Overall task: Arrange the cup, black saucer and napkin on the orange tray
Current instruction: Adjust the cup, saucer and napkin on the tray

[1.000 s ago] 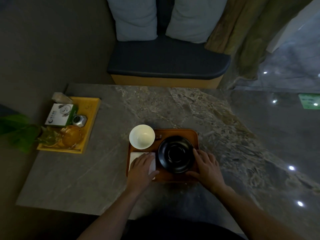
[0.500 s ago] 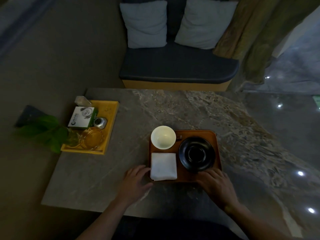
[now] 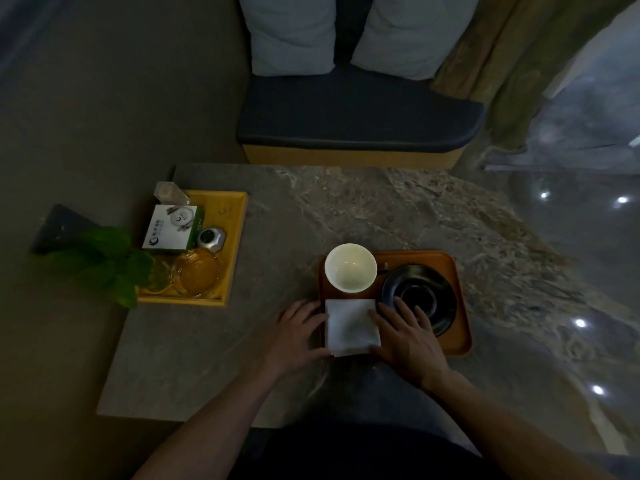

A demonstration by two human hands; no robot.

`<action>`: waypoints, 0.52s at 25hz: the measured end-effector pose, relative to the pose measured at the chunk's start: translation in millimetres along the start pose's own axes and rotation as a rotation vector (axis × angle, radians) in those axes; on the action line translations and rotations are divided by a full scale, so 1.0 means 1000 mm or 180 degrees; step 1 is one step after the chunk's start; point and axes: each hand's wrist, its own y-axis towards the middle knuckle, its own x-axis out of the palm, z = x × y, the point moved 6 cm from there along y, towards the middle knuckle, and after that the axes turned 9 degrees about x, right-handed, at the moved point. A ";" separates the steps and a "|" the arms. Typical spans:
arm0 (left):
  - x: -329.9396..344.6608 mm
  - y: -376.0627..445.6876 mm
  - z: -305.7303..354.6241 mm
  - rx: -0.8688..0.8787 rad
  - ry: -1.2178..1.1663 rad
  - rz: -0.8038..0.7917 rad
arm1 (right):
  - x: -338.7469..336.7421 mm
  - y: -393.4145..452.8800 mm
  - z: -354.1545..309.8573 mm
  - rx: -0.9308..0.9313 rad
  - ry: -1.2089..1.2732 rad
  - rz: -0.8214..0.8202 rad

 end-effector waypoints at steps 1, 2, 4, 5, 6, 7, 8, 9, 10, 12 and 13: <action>0.002 0.004 0.001 0.0074 0.0009 -0.0010 | 0.003 0.003 -0.001 0.0017 -0.0032 -0.0068; 0.003 0.008 0.002 0.0145 0.0049 -0.0015 | 0.005 0.007 -0.001 0.0045 -0.0065 -0.0132; 0.005 0.015 0.003 0.0267 0.0241 -0.0055 | 0.009 0.012 0.000 0.0107 -0.0134 -0.0225; 0.006 0.018 0.004 0.0317 0.0335 -0.0086 | 0.010 0.014 0.000 0.0116 -0.0174 -0.0282; 0.007 0.021 0.004 0.0364 0.0388 -0.0111 | 0.012 0.016 0.001 0.0102 -0.0223 -0.0336; 0.009 0.022 0.004 0.0401 0.0405 -0.0120 | 0.013 0.017 0.001 0.0070 -0.0275 -0.0374; 0.010 0.023 0.004 0.0425 0.0404 -0.0114 | 0.015 0.018 0.001 0.0038 -0.0317 -0.0393; 0.011 0.023 0.004 0.0432 0.0394 -0.0100 | 0.016 0.018 0.001 0.0016 -0.0341 -0.0405; 0.012 0.023 0.003 0.0431 0.0382 -0.0070 | 0.017 0.018 0.001 -0.0003 -0.0353 -0.0413; 0.013 0.023 0.004 0.0449 0.0370 0.0016 | 0.017 0.020 0.001 -0.0050 -0.0373 -0.0434; 0.013 0.023 0.006 0.0461 0.0377 0.0044 | 0.017 0.021 0.001 -0.0080 -0.0380 -0.0443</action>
